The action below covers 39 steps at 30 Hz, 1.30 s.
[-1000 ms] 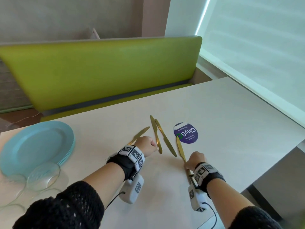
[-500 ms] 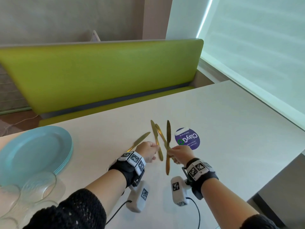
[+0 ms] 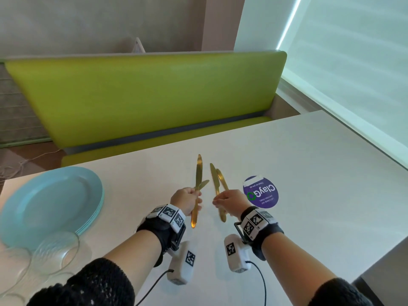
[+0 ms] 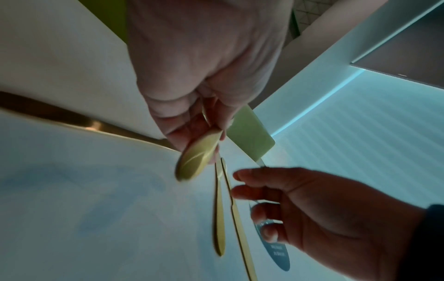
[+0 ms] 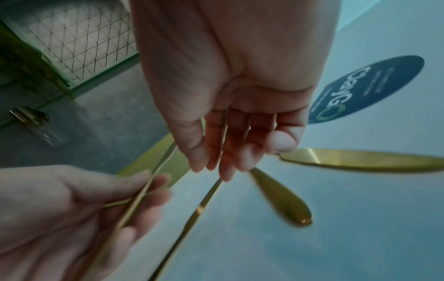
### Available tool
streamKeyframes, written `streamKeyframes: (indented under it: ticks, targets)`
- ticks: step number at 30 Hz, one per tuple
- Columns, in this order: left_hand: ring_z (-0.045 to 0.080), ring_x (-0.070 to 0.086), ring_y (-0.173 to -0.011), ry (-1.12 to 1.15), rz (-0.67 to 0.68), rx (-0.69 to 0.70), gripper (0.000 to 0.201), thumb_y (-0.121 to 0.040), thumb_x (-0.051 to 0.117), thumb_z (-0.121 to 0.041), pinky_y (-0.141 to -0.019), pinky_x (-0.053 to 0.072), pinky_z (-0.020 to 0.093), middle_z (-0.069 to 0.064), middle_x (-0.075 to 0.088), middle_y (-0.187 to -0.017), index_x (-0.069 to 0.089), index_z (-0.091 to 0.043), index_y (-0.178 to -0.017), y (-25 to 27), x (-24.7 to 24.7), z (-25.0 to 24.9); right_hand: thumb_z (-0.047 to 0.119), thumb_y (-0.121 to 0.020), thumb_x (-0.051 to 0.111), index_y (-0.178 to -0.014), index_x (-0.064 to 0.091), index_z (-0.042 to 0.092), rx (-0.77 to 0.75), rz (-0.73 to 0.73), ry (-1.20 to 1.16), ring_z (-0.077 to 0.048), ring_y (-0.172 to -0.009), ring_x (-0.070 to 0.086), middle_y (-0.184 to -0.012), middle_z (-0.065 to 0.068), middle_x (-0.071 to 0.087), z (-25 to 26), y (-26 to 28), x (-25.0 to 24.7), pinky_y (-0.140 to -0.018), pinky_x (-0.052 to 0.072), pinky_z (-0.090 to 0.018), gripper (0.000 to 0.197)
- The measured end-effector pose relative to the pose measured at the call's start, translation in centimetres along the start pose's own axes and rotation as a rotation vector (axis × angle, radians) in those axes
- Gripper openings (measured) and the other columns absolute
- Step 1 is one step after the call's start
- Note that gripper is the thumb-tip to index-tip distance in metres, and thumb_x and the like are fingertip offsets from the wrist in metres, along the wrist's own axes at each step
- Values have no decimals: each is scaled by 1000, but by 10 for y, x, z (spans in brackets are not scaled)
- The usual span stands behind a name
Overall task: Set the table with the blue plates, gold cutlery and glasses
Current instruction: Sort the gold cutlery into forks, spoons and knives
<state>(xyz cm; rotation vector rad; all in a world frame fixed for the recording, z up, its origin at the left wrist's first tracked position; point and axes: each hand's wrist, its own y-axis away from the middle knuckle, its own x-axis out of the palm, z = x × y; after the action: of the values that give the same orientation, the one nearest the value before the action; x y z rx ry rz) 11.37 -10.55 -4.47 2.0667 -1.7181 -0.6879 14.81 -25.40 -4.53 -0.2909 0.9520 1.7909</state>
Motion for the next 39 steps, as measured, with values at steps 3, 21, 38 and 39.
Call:
streamKeyframes:
  ticks: [3,21,38,39]
  targets:
    - [15,50,-54,1,-21,16,23,-100,38,-16,-52,44,24,2,55,-71,57,-11,-87,-7,-8,1,20,-86,58,-81,70,17,75,-168,204,-20,-86,65,-88,-3,71,-1,-18,-15,-80,55,-30,14]
    - [11,38,-48,-10,-21,12,27,-99,39,-19,-34,28,15,1,48,-63,57,-15,-80,-29,-26,-1,15,-87,55,-98,67,5,206,-226,574,-28,-88,66,-95,-11,68,-1,-67,-11,-77,57,-34,19]
    - [16,57,-70,-90,-113,122,25,-94,35,-5,-57,48,22,0,61,-82,55,-9,-108,-36,-41,-17,19,-92,41,-107,62,17,-346,-237,1056,-22,-107,52,-107,-1,65,26,-37,-26,-95,32,-37,26]
    - [17,58,-74,-111,-132,147,24,-94,35,-6,-61,49,22,0,62,-84,55,-11,-107,-36,-43,-19,16,-93,39,-109,62,16,-433,-230,1106,-23,-110,50,-110,-2,64,31,-34,-24,-95,31,-38,28]
